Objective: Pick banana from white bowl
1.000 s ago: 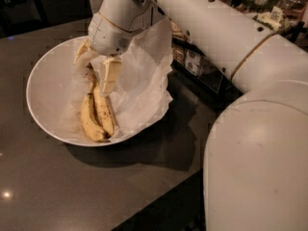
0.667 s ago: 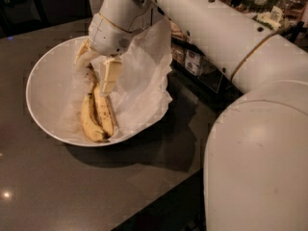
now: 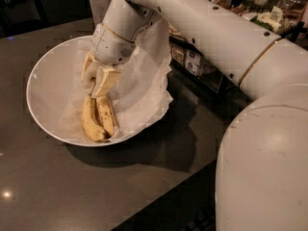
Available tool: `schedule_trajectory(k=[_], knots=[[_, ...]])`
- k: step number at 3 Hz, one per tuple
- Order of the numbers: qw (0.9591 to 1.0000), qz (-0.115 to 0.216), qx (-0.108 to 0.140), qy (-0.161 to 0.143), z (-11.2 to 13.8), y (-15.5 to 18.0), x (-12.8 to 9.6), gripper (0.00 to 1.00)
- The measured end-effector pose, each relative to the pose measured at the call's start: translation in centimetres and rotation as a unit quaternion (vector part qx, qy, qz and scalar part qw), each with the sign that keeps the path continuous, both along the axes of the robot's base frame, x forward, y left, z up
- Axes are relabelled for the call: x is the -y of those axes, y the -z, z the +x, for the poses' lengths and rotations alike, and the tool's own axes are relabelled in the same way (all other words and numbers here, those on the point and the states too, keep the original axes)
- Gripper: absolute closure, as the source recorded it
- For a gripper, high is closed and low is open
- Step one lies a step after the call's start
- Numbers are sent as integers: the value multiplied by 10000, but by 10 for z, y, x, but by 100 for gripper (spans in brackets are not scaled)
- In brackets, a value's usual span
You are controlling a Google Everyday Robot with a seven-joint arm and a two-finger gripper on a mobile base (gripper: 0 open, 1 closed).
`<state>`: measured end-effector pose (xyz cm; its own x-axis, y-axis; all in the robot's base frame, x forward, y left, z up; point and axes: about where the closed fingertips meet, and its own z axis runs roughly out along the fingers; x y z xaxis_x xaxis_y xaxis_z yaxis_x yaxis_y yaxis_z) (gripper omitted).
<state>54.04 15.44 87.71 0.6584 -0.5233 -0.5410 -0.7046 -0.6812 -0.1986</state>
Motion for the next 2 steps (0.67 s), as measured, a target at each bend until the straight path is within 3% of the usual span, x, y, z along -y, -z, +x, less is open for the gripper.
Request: schedule_trajectory(k=[2], knots=[[10000, -2, -80, 9, -3, 6, 2, 53]])
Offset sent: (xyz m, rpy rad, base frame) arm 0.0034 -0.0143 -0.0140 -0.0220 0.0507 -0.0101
